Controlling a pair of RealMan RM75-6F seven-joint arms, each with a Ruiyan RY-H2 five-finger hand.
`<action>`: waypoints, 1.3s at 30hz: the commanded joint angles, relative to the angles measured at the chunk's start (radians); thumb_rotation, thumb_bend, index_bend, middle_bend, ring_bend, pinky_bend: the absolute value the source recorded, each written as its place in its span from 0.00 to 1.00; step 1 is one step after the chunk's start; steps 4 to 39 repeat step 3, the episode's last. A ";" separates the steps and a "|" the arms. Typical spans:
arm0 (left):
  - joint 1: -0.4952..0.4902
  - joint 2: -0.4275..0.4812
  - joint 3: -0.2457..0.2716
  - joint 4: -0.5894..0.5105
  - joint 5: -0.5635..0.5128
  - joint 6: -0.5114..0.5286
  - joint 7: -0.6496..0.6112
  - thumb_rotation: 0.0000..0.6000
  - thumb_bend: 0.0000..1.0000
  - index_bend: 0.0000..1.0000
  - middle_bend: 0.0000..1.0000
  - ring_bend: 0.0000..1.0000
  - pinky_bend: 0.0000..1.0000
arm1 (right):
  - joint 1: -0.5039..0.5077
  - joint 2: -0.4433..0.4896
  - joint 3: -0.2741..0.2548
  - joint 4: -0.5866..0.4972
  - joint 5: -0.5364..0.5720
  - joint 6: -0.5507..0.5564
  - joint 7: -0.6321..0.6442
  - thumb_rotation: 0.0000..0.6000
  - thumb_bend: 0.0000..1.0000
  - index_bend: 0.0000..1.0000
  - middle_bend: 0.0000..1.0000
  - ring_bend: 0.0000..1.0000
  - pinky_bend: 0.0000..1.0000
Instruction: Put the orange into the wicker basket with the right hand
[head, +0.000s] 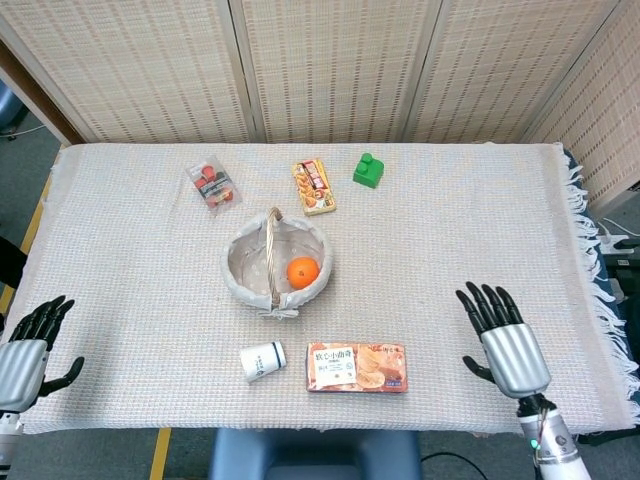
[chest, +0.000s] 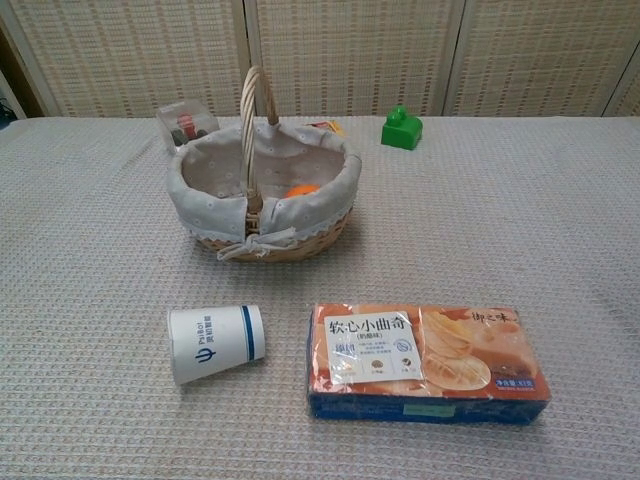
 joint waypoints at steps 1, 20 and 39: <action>0.001 -0.002 0.000 0.001 0.002 0.004 0.006 1.00 0.33 0.00 0.00 0.00 0.11 | -0.079 -0.011 -0.011 0.136 -0.043 0.049 0.113 1.00 0.05 0.00 0.00 0.00 0.07; 0.002 -0.004 0.000 0.001 0.005 0.007 0.011 1.00 0.33 0.00 0.00 0.00 0.11 | -0.089 -0.010 -0.002 0.160 -0.045 0.039 0.136 1.00 0.05 0.00 0.00 0.00 0.07; 0.002 -0.004 0.000 0.001 0.005 0.007 0.011 1.00 0.33 0.00 0.00 0.00 0.11 | -0.089 -0.010 -0.002 0.160 -0.045 0.039 0.136 1.00 0.05 0.00 0.00 0.00 0.07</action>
